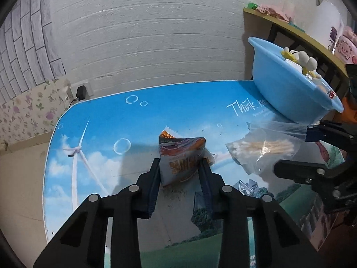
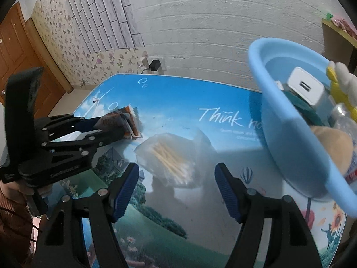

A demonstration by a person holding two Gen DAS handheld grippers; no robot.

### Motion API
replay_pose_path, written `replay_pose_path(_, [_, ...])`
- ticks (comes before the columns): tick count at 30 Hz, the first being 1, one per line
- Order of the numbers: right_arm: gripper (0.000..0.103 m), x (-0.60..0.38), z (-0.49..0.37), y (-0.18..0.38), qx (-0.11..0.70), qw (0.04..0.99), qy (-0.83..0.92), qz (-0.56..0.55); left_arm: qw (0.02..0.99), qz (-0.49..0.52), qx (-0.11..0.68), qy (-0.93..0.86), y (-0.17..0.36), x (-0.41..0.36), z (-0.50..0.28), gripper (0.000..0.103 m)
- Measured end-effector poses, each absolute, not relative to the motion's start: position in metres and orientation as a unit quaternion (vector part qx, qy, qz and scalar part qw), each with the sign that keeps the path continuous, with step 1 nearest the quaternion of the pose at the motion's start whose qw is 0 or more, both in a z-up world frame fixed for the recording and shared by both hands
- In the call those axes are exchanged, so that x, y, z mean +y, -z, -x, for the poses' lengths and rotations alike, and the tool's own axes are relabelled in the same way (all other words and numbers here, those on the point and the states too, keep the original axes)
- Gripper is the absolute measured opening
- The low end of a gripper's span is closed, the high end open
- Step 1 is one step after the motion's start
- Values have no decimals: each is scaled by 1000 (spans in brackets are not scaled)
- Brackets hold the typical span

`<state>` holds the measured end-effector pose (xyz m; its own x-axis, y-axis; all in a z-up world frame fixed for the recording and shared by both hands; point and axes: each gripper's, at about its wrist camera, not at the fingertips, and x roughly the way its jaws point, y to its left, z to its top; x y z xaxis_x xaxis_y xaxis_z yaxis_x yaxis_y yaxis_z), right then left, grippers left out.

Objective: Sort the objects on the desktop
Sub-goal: 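Grasp the orange snack packet with the left gripper while the right gripper grasps the cotton-swab bag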

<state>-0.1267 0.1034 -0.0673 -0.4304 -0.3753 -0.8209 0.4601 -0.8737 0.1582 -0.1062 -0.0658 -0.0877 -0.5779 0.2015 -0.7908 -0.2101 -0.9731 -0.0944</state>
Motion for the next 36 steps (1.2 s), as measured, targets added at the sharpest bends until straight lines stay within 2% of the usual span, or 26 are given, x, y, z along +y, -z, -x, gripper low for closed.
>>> replay_pose_path(5, [71,97,132,73,51,258,840,-474,111,443,-3,-889,86,-71,100,27])
replay_pose_path(6, [68,97,132,73,48,264,840,-472,110,443,-5,-889,85,-72,98,27])
replay_pose_path(9, [48,96,132,76,46,277,834,-474,109,445,-7,-889,85,-74,94,26])
replay_pose_path(11, [41,96,128,74,56,282,835,-469,108,445,-11,-889,84,-74,91,25])
replay_pose_path(12, [29,97,126,73,56,284,835,-467,108,446,-13,-889,83,-73,89,25])
replay_pose_path(20, [27,112,113,61,30,308,834,-457,106,444,-25,-889,78,-65,67,24])
replay_pose_path(36, [26,149,82,50,13,297,846,-443,97,448,-27,-888,68,-40,27,24])
